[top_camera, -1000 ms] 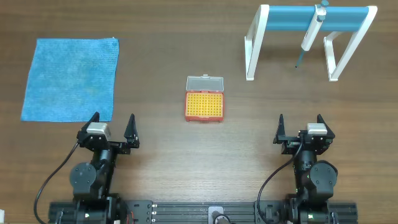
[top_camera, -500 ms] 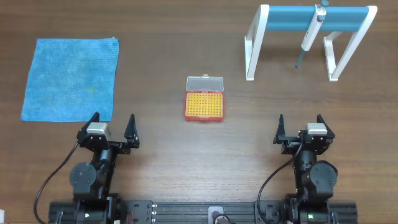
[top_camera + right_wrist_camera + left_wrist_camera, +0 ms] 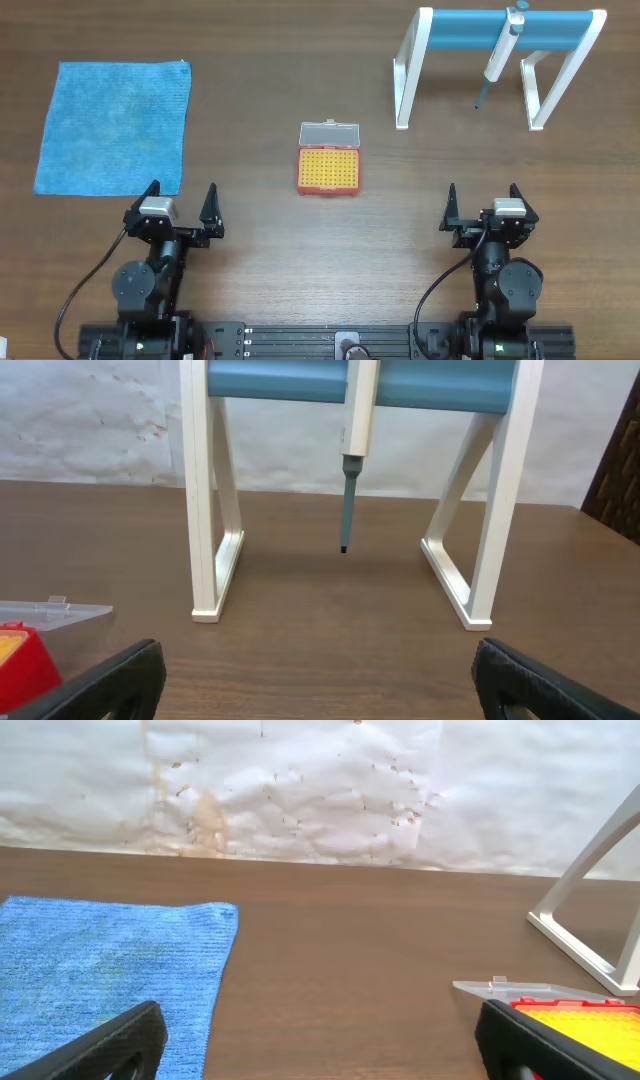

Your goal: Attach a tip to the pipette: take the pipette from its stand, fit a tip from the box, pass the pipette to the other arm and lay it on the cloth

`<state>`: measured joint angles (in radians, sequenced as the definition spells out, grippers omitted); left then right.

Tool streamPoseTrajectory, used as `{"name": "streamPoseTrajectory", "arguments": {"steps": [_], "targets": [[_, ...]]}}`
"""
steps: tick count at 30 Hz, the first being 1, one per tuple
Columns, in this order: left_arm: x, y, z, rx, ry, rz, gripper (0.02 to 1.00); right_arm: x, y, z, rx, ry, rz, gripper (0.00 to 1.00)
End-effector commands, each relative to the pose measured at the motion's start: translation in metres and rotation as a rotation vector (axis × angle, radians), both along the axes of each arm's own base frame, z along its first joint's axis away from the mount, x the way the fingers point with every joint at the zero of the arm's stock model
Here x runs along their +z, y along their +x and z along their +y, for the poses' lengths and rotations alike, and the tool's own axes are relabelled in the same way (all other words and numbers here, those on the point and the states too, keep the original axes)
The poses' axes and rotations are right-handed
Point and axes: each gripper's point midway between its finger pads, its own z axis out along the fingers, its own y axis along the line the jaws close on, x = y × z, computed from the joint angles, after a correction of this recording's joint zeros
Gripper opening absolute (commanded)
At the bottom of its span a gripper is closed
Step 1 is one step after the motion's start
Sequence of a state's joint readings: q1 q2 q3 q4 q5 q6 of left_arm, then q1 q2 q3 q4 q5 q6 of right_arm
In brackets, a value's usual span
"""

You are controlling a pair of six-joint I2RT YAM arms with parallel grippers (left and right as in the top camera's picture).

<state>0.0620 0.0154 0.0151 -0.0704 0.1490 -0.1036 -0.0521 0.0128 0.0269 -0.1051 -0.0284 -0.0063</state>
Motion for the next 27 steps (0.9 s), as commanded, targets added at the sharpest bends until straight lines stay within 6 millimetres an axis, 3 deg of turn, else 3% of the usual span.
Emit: {"name": "streamPoseTrajectory", "arguments": {"steps": [1, 3, 5, 6, 8, 10, 12, 16, 21, 27], "targets": [[-0.002, 0.0, 0.003, 0.02, -0.011, -0.002, 0.996, 0.007, 0.001, -0.001, -0.01, 0.049, -0.036, 0.991], [-0.002, 0.0, 0.003, 0.02, -0.011, -0.002, 0.996, 0.027, 0.017, -0.006, -0.034, 0.081, -0.023, 0.991], [-0.002, 0.0, 0.003, 0.02, -0.011, -0.002, 0.996, 0.055, 0.061, -0.014, -0.054, 0.083, 0.027, 0.991], [-0.002, 0.0, 0.003, 0.02, -0.011, -0.002, 0.996, 0.065, 0.112, -0.021, -0.062, 0.082, 0.015, 0.991], [-0.002, 0.0, 0.003, 0.02, -0.011, -0.002, 0.998, 0.059, 0.165, -0.029, -0.066, 0.077, -0.04, 0.991], [-0.002, 0.0, 0.003, 0.02, -0.011, -0.002, 0.998, 0.033, 0.207, -0.044, -0.091, 0.059, -0.015, 0.998], [-0.002, 0.0, 0.003, 0.02, -0.011, -0.002, 0.996, 0.029, 0.226, -0.047, -0.089, 0.021, -0.001, 0.998], [-0.002, 0.0, 0.003, 0.02, -0.011, -0.002, 0.998, 0.024, 0.246, -0.05, -0.087, -0.008, 0.009, 1.0], [-0.002, 0.0, 0.003, 0.02, -0.011, -0.002, 0.998, 0.027, 0.248, -0.056, -0.091, -0.056, 0.009, 1.0], [-0.002, 0.0, 0.003, 0.02, -0.011, -0.002, 0.998, 0.033, 0.259, -0.041, -0.007, -0.012, -0.015, 0.993]]}}
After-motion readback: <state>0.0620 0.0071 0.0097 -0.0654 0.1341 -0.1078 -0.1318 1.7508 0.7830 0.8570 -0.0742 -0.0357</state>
